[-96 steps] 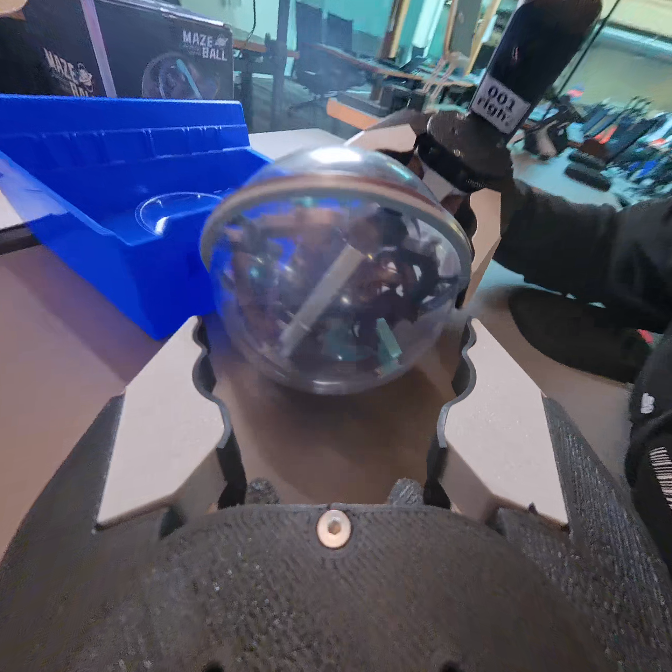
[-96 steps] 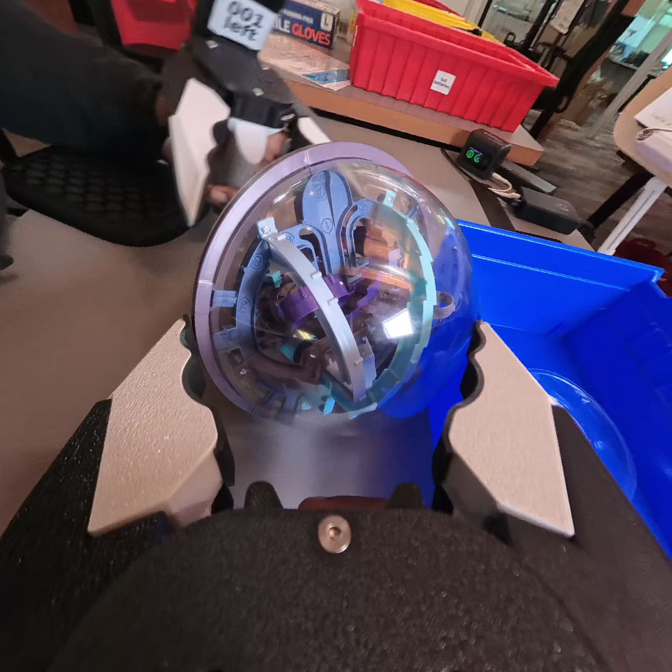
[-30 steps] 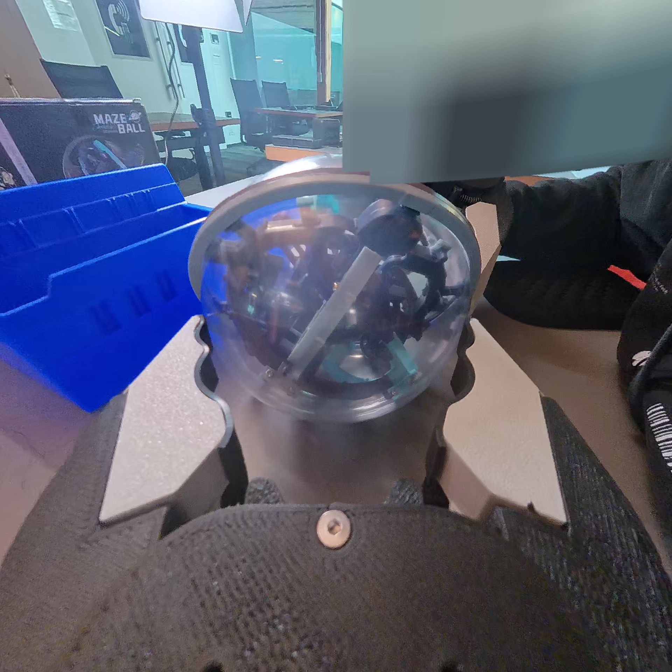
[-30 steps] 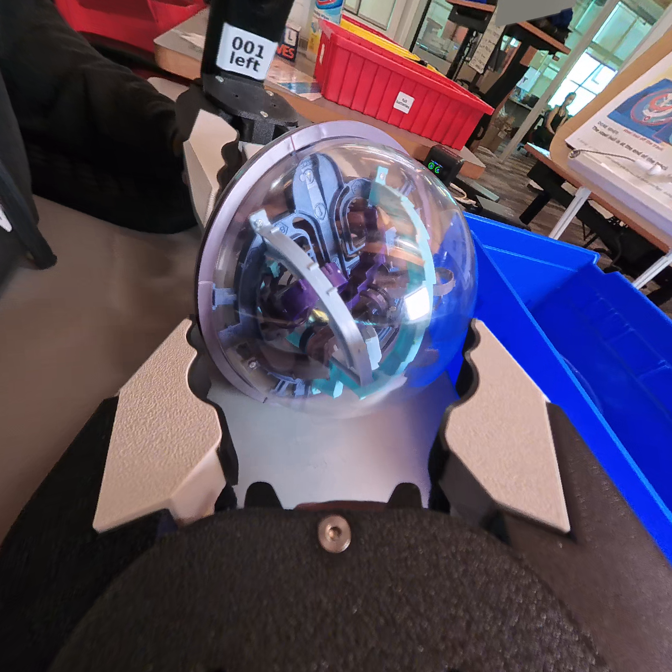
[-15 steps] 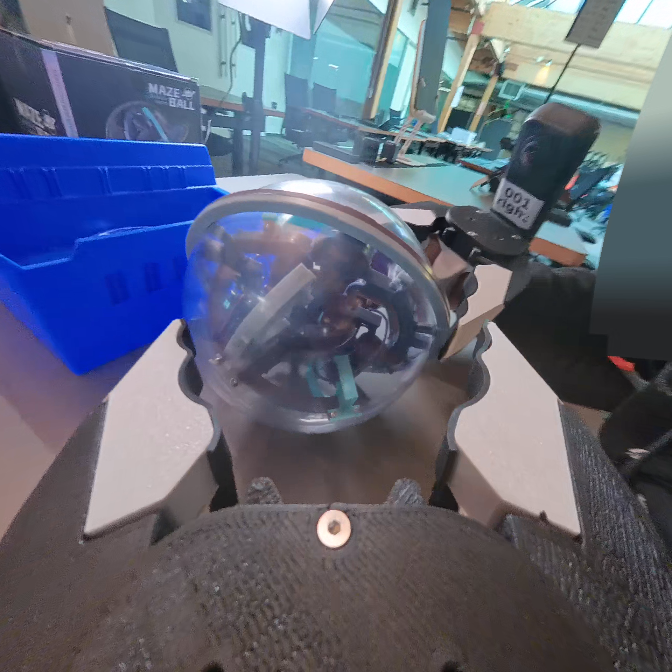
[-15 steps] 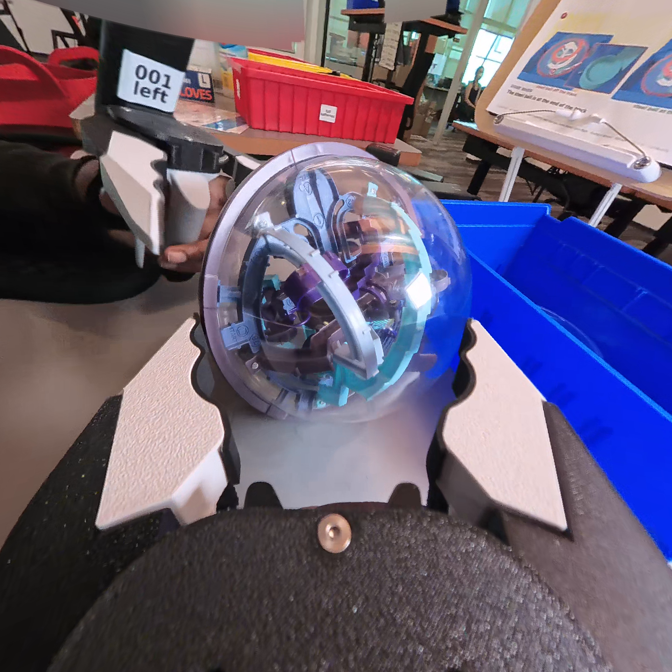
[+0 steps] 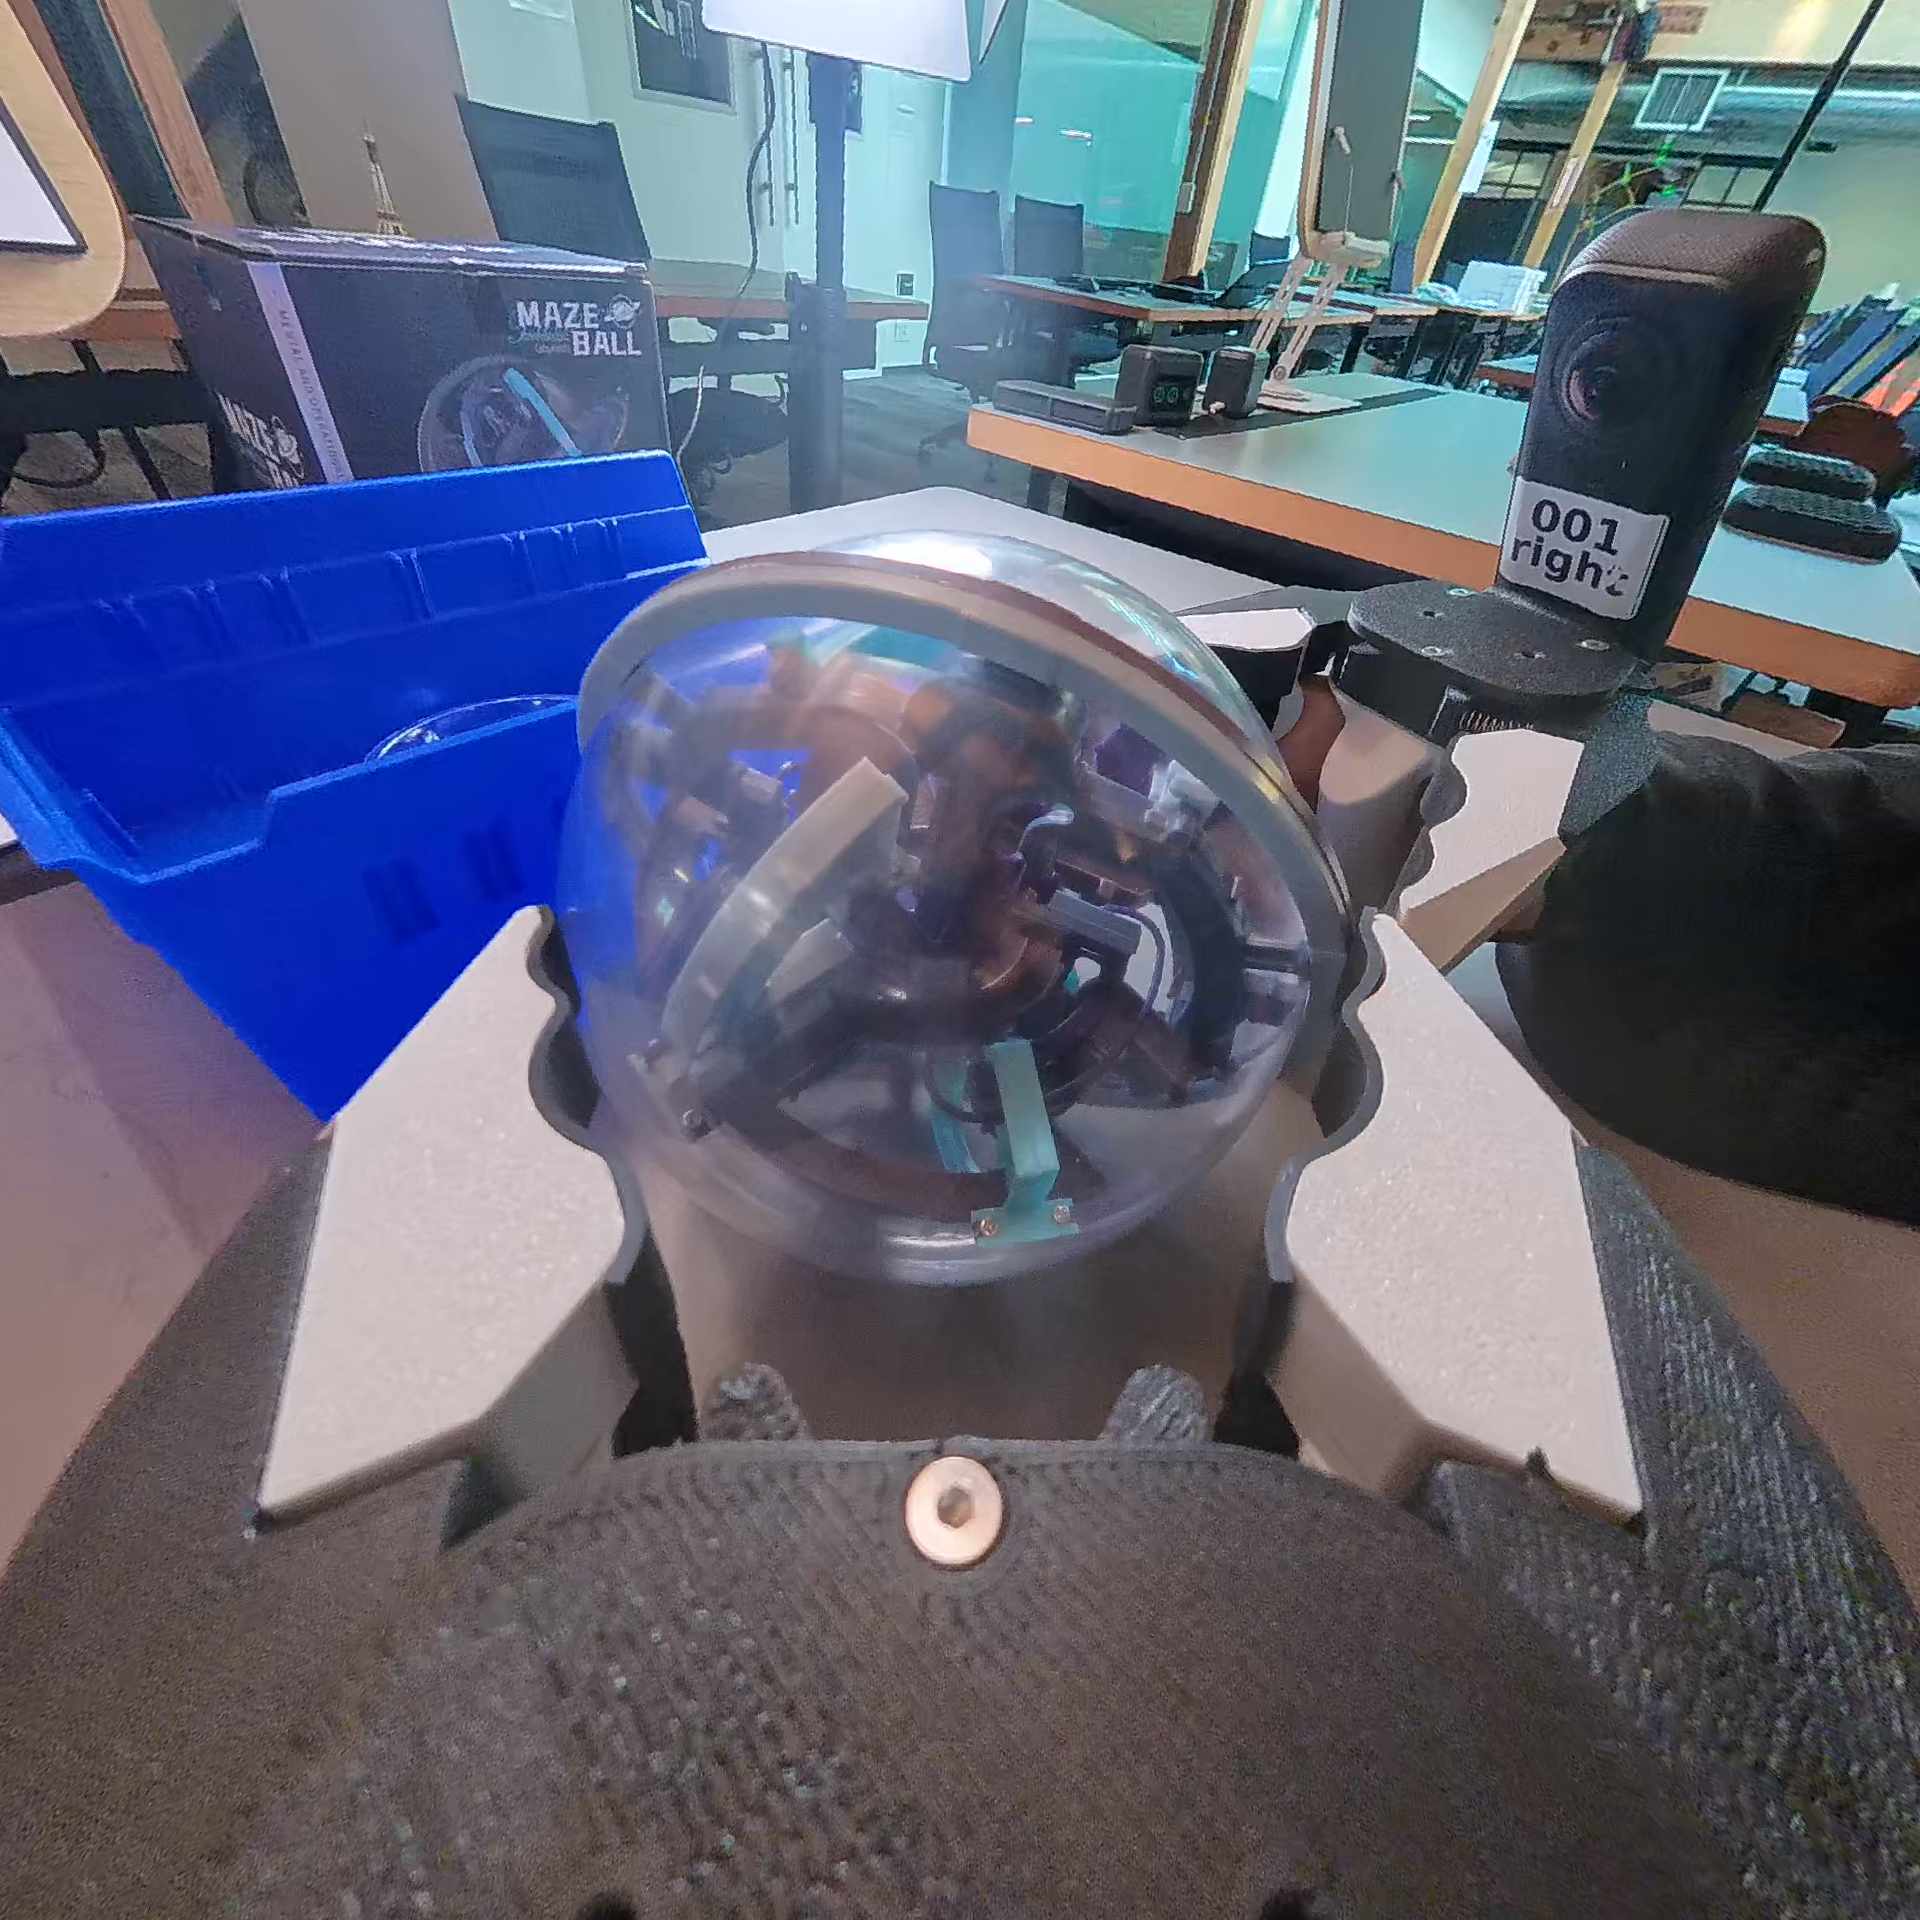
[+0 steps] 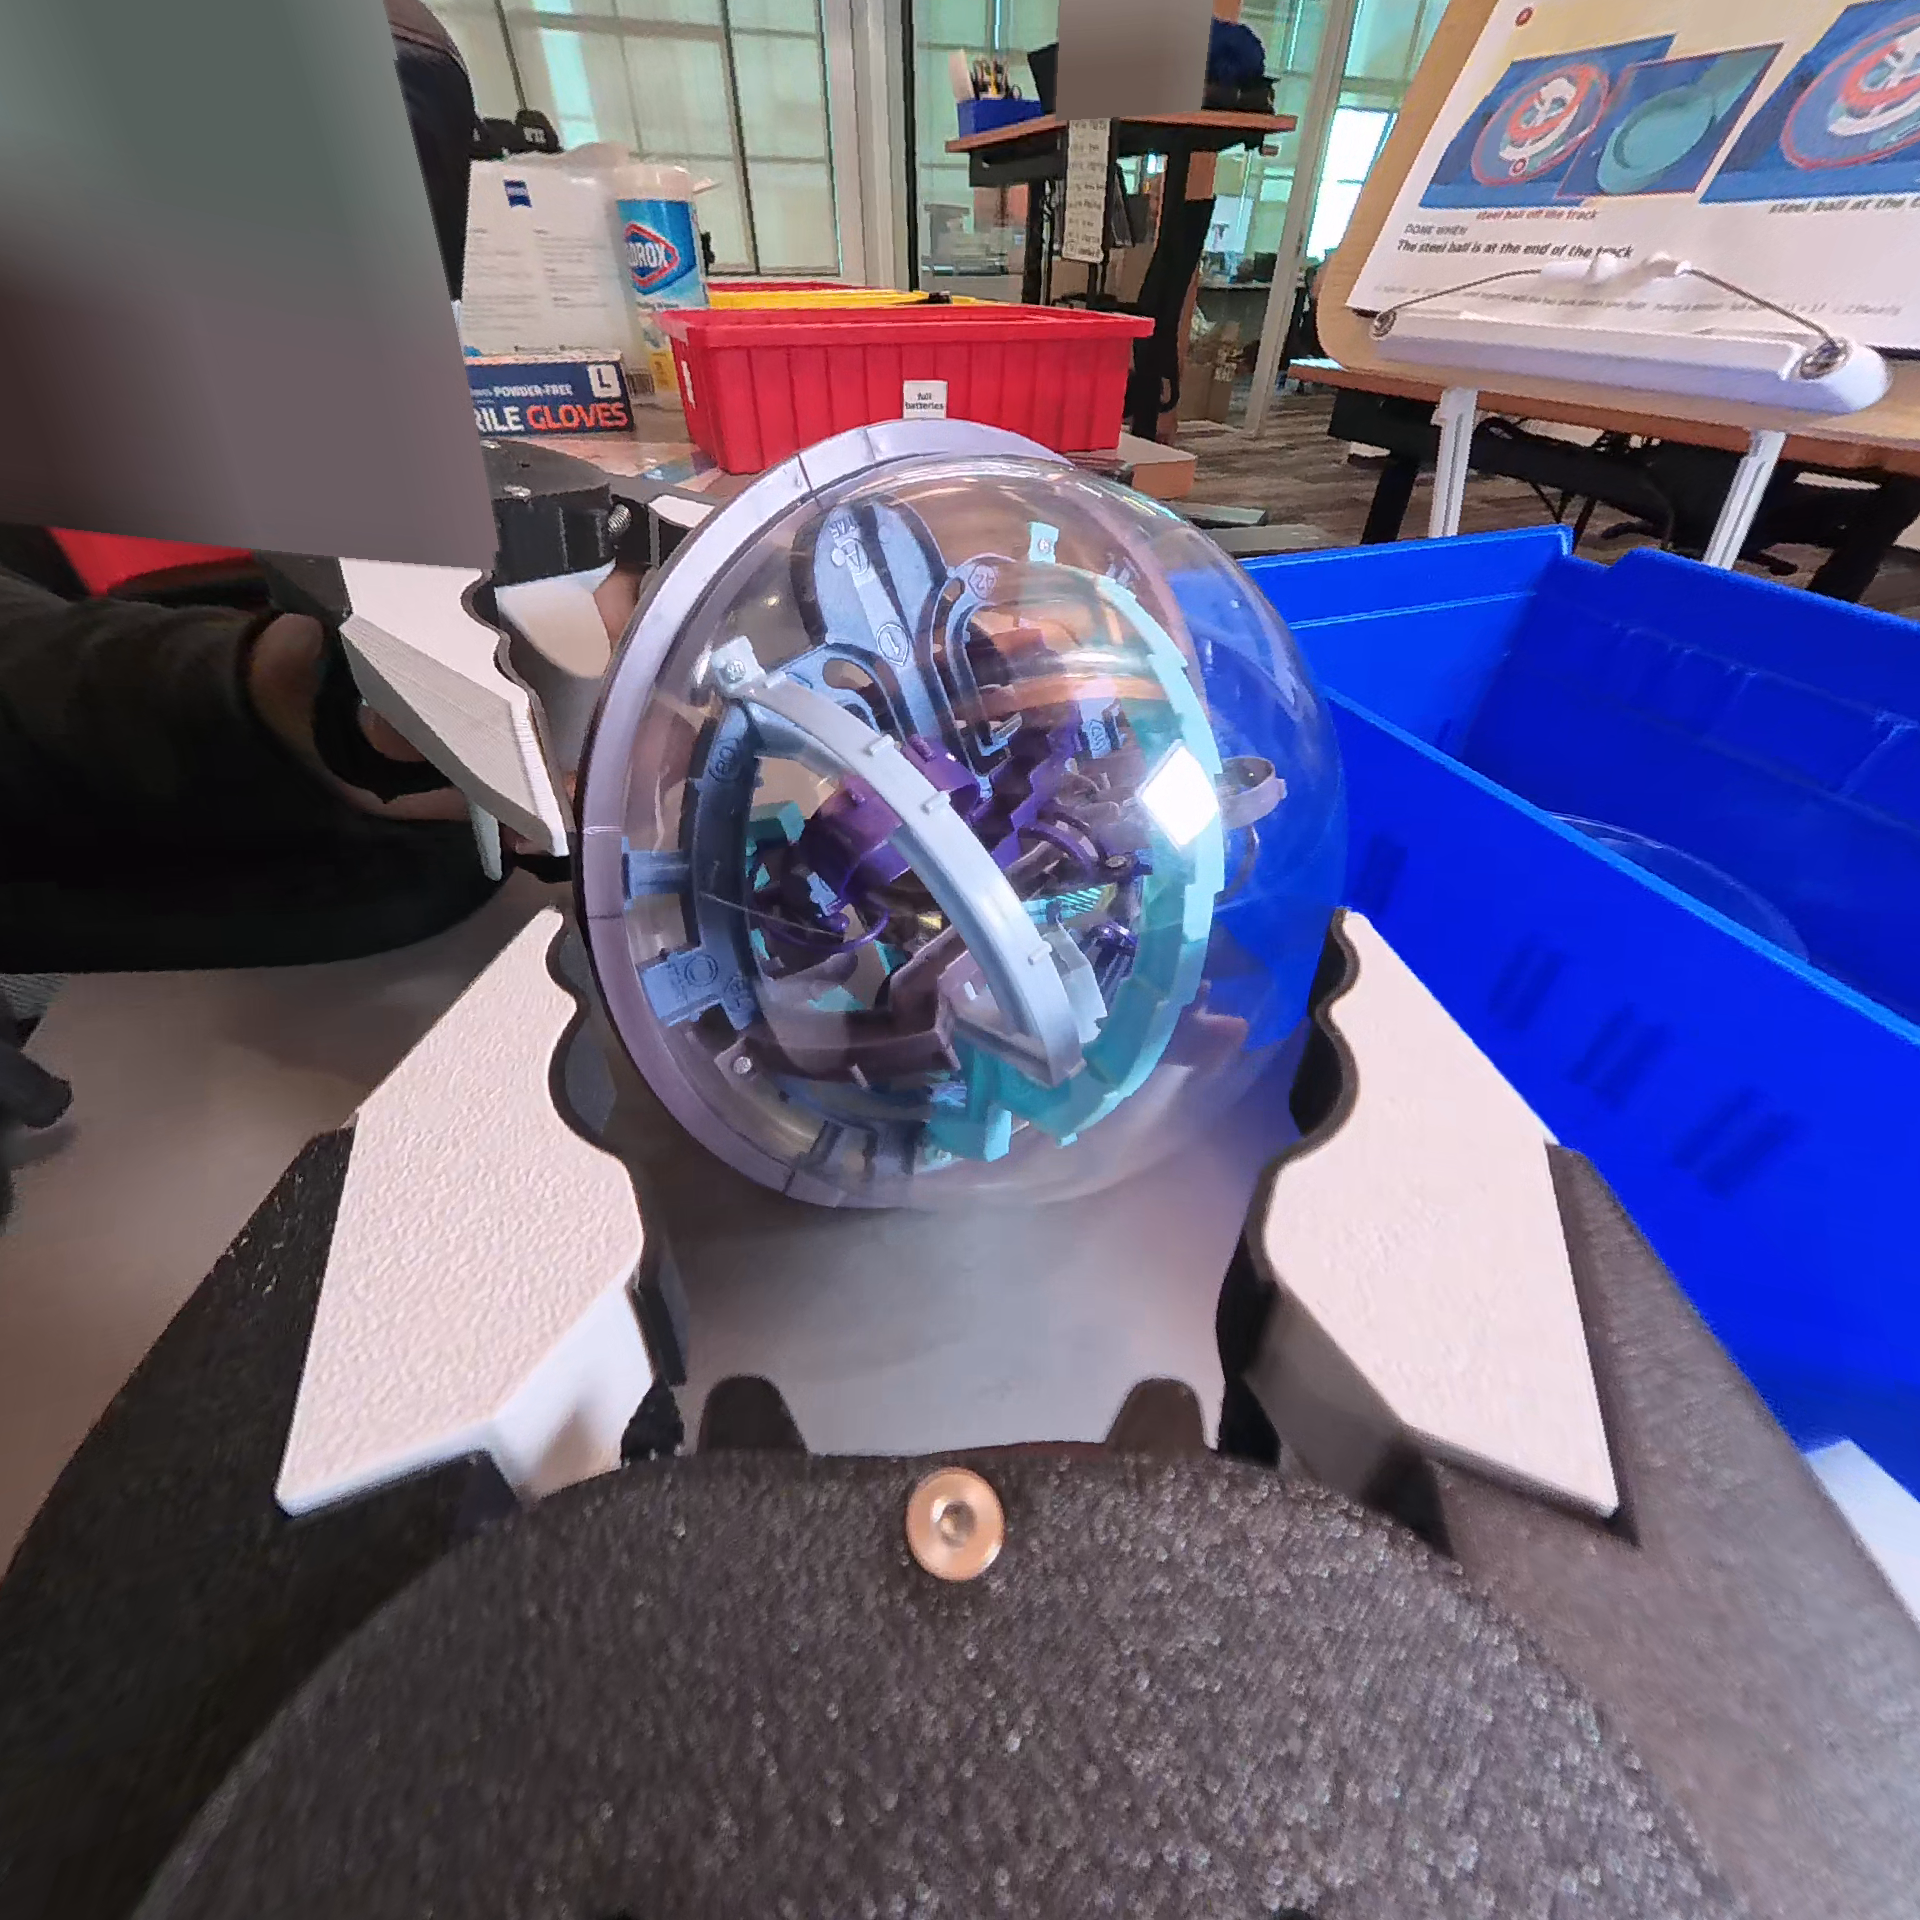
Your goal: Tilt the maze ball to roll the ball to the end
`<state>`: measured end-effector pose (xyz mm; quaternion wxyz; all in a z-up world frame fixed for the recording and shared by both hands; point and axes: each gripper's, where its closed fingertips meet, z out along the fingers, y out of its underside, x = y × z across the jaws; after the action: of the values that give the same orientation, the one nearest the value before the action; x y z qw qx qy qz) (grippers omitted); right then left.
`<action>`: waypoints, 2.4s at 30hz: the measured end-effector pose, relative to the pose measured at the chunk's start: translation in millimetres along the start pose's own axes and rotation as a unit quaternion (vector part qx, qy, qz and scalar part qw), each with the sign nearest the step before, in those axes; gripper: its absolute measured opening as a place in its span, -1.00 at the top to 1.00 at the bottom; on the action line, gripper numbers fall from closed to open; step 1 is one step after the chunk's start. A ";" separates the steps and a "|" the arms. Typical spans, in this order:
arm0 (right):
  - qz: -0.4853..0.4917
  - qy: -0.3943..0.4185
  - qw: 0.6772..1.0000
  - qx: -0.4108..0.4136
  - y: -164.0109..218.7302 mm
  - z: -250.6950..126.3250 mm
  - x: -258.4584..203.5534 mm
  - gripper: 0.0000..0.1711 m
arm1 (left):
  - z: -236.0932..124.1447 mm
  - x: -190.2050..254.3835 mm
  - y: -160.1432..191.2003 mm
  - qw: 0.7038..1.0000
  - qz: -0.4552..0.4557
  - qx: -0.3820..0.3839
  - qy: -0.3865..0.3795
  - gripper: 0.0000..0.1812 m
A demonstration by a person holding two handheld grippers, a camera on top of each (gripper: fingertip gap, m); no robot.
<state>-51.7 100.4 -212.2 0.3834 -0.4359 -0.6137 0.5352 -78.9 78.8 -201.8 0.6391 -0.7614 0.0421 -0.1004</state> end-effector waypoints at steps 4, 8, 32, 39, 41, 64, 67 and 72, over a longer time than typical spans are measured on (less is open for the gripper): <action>0.012 0.002 1.000 0.006 -0.1 -0.5 -1.1 -0.56 | -1.9 0.7 -1.8 1.000 0.000 0.004 0.006 -0.54; 0.023 -0.001 1.000 0.013 0.6 -1.4 -0.9 -0.56 | -4.1 1.0 -4.6 1.000 0.000 0.012 0.012 -0.50; -0.009 0.004 1.000 0.014 1.5 4.5 -8.1 -0.55 | -5.7 -3.2 -6.8 0.999 -0.017 0.027 0.024 -0.54; -0.011 0.002 1.000 0.012 2.0 3.4 -8.0 -0.47 | -10.3 -9.0 -9.0 0.997 -0.036 0.030 0.054 -0.48; -0.016 0.004 1.000 0.010 2.0 2.1 -7.2 -0.41 | -13.0 -10.1 -9.4 0.997 -0.029 0.032 0.071 -0.46; -0.067 -0.179 0.979 -0.063 6.2 13.7 1.7 -0.73 | -10.4 -18.6 -2.9 0.982 -0.109 0.027 0.151 -0.49; -0.056 -0.178 0.980 -0.064 12.4 12.0 -1.2 -0.72 | -6.3 -4.3 12.3 0.983 -0.122 0.006 0.134 -0.59; -0.026 -0.155 0.986 -0.058 12.0 14.5 0.0 -0.72 | 3.8 -0.8 17.8 0.986 -0.097 -0.022 0.131 -0.63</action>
<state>-63.8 96.3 -226.0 0.2712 -0.3530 -0.7067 0.5499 -77.8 79.4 -219.9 0.5980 -0.7562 0.0537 -0.2601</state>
